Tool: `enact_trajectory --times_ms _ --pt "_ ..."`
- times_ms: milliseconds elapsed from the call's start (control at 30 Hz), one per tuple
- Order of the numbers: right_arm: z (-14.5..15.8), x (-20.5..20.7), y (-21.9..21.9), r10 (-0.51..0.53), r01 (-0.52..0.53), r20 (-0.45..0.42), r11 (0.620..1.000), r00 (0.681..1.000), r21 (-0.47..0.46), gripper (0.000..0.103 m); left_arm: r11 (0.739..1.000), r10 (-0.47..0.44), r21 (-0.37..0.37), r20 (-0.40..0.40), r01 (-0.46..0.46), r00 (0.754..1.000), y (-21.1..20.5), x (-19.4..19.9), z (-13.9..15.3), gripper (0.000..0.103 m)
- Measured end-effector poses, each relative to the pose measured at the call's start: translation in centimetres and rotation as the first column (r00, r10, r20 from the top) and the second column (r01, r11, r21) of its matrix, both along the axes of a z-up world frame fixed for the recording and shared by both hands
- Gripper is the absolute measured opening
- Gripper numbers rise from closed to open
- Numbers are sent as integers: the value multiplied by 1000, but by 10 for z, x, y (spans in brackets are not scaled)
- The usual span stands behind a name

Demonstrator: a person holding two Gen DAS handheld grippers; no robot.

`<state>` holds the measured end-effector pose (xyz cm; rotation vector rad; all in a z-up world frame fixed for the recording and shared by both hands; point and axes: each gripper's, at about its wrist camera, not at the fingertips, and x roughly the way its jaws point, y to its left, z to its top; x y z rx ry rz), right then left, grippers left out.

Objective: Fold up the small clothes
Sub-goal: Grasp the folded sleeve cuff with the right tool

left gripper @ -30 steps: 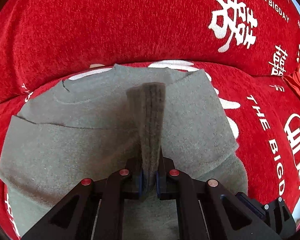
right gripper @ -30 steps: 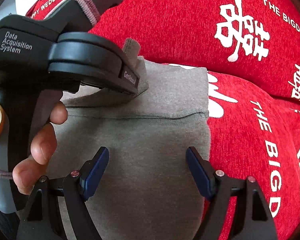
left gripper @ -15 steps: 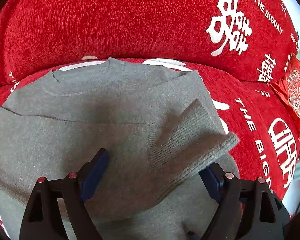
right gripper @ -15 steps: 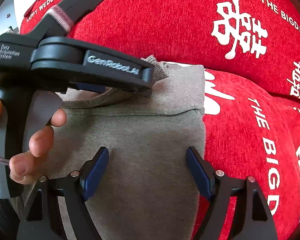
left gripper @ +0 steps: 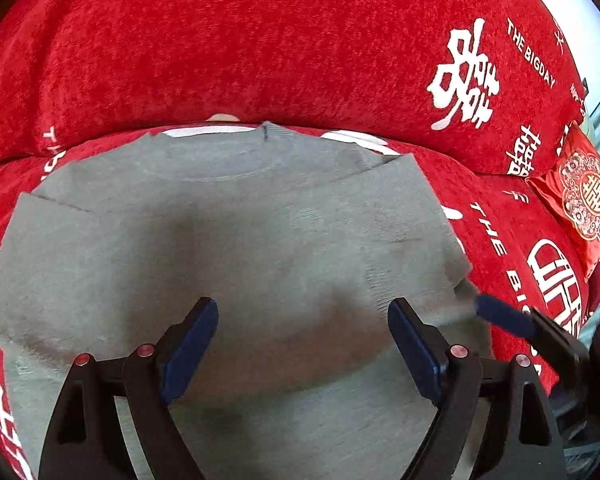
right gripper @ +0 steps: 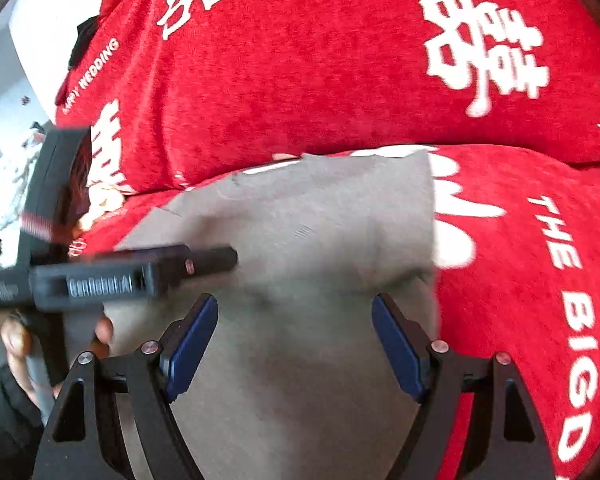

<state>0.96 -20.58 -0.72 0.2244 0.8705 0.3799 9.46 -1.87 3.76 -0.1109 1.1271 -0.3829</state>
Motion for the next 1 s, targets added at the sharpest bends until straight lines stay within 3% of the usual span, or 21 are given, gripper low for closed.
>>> enact_trajectory --times_ms 200,367,533,567,600,633,667,700,933,1000 --pt "-8 27 7 -40 41 -76 999 996 15 82 995 56 77 36 -59 998 26 -6 -1 87" --pt "-4 29 -3 -111 111 -50 994 993 -6 82 988 86 122 57 -92 995 44 -4 -4 88" --pt "-7 50 12 -90 84 -56 992 994 -92 79 986 98 131 50 -104 994 49 -4 -15 87" --pt "-11 56 17 -79 71 -66 991 995 -115 69 985 93 139 57 -100 994 48 -5 -15 87" --pt "-16 61 21 -70 59 -86 990 994 -125 50 985 87 147 62 -95 994 48 -6 -15 88" --pt "-17 62 18 -64 52 -96 991 993 -124 41 984 83 152 65 -92 994 47 -6 -15 88" --pt "-17 63 19 -64 52 -91 990 994 -130 20 984 79 157 68 -89 995 47 -7 -15 88" --pt "-16 63 20 -56 45 -86 991 995 -124 10 983 78 160 70 -89 994 47 -7 -14 88" --pt "18 51 21 -69 77 54 986 996 -150 8 979 115 159 78 -126 990 58 -5 -11 88" --pt "19 54 18 -81 88 52 986 995 -143 9 978 117 164 73 -128 990 59 -4 -13 88"
